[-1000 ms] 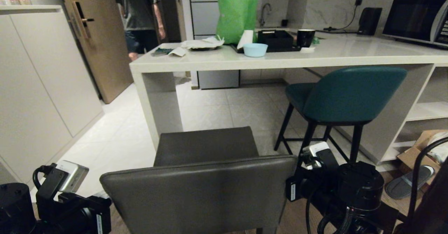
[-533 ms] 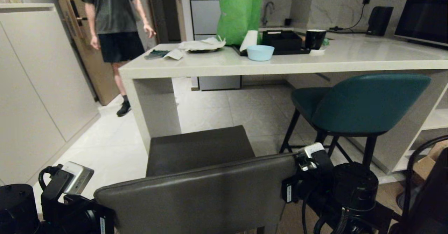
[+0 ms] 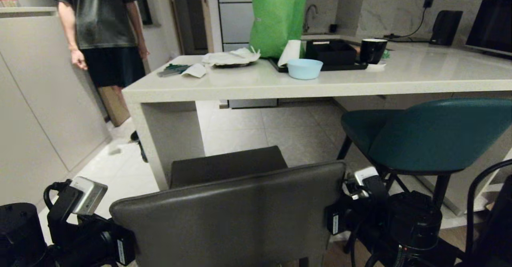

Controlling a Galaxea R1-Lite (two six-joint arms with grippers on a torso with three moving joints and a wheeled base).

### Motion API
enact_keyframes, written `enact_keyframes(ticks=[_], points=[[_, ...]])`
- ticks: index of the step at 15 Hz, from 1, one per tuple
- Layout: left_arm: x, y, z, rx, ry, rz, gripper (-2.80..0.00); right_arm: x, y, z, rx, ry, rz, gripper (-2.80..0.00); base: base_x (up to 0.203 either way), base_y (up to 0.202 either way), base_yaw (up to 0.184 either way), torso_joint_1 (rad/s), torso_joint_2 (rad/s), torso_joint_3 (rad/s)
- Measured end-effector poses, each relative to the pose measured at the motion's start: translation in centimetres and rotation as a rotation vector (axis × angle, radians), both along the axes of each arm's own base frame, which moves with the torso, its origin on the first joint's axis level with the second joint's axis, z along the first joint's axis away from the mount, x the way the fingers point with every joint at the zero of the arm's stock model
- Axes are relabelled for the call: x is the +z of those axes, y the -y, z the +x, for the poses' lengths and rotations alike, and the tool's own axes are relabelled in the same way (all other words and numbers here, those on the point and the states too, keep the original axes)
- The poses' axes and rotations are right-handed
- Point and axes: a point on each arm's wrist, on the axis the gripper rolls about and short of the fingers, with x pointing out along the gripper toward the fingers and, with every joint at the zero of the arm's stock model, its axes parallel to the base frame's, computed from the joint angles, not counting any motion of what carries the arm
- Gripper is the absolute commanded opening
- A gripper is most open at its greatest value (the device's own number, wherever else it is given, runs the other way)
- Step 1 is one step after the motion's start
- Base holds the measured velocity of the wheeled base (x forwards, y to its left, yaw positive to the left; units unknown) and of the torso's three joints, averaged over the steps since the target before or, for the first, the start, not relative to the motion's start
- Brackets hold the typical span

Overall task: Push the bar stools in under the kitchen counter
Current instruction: Push the gray chair back under the dining table

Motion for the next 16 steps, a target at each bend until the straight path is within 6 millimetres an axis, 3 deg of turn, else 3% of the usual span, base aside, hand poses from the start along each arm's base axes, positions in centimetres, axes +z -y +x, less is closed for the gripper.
enact_keyframes(ticks=[4, 9, 16], points=[[-0.23, 0.15, 0.31, 0.0, -0.005, 0.003, -2.8, -0.15, -0.09, -0.11, 0.009, -0.005, -0.002, -2.8, 0.18, 0.0, 0.003, 0.009, 0.01, -0.007], [-0.52, -0.1, -0.2, 0.003, 0.006, -0.003, -2.8, -0.26, -0.33, 0.12, 0.01, -0.003, 0.002, -2.8, 0.0, 0.0, 0.0, 0.0, 0.0, 0.0], [-0.39, 0.18, 0.71, 0.0, 0.01, -0.003, -2.8, -0.48, -0.51, 0.4, 0.006, -0.005, 0.001, -2.8, 0.0, 0.0, 0.0, 0.0, 0.0, 0.0]])
